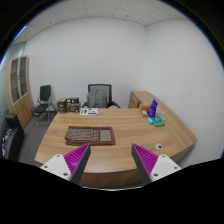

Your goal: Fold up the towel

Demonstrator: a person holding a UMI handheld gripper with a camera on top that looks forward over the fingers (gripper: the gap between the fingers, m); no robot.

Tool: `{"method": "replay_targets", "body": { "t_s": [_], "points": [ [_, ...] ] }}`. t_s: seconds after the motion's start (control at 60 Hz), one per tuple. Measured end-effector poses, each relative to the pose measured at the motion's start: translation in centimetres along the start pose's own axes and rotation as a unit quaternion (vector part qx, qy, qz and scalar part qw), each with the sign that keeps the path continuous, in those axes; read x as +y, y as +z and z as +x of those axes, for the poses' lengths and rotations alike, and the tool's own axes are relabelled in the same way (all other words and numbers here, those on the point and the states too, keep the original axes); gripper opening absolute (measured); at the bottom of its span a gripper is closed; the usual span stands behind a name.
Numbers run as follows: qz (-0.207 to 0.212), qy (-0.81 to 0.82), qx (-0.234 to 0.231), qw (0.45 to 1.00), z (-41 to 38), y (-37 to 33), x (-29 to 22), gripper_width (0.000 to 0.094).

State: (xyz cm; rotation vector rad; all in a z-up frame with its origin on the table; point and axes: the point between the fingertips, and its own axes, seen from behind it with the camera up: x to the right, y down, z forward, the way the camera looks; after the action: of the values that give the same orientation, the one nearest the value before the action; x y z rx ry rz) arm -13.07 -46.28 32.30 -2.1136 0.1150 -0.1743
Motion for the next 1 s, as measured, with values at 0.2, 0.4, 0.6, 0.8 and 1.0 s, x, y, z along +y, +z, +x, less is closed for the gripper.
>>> {"method": "replay_targets", "body": {
  "t_s": [0.2,0.4,0.6,0.8,1.0],
  "points": [
    [0.002,0.002,-0.003,1.0,0.5,0.0,0.1,0.0856],
    [-0.026,0.005,0.003,1.0,0.4,1.8,2.8,0.0853],
    [-0.062,-0.01,-0.005,0.998,-4.1,5.1,7.1,0.0855],
    [-0.081,-0.012,-0.05,0.995,-14.9,11.9,9.2,0.0856],
    [-0.062,-0.01,-0.087,0.994,-27.2,23.2,7.0,0.0862]
  ]
}}
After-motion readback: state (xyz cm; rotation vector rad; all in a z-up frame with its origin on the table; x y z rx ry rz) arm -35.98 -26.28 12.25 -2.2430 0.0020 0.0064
